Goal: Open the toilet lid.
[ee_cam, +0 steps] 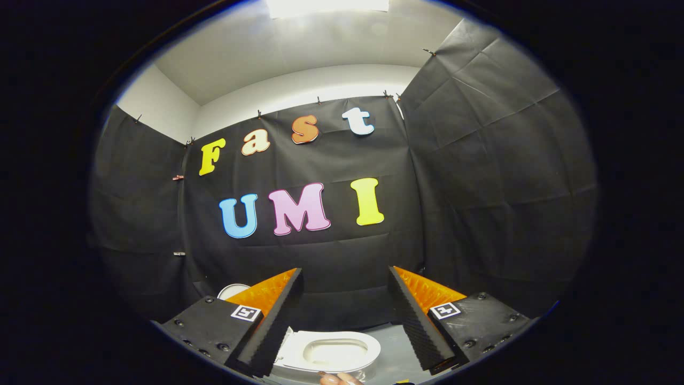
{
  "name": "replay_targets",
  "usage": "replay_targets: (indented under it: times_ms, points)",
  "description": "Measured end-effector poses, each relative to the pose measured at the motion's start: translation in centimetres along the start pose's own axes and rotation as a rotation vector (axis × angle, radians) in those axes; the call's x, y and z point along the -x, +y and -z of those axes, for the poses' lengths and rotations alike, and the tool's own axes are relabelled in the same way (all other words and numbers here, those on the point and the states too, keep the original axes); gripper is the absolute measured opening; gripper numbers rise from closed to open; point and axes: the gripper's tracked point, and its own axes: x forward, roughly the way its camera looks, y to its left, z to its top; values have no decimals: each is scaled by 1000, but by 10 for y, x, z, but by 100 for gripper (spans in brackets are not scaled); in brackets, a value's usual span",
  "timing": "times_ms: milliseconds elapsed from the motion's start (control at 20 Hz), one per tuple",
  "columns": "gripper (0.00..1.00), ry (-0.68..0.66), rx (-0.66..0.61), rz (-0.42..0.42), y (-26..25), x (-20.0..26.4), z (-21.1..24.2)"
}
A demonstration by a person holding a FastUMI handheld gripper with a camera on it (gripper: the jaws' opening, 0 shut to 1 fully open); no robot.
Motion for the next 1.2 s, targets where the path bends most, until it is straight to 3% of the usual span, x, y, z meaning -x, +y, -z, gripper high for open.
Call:
replay_targets:
  times_ms: [1200]
  points:
    - [99, 1, -3, 12, 0, -6, 2]
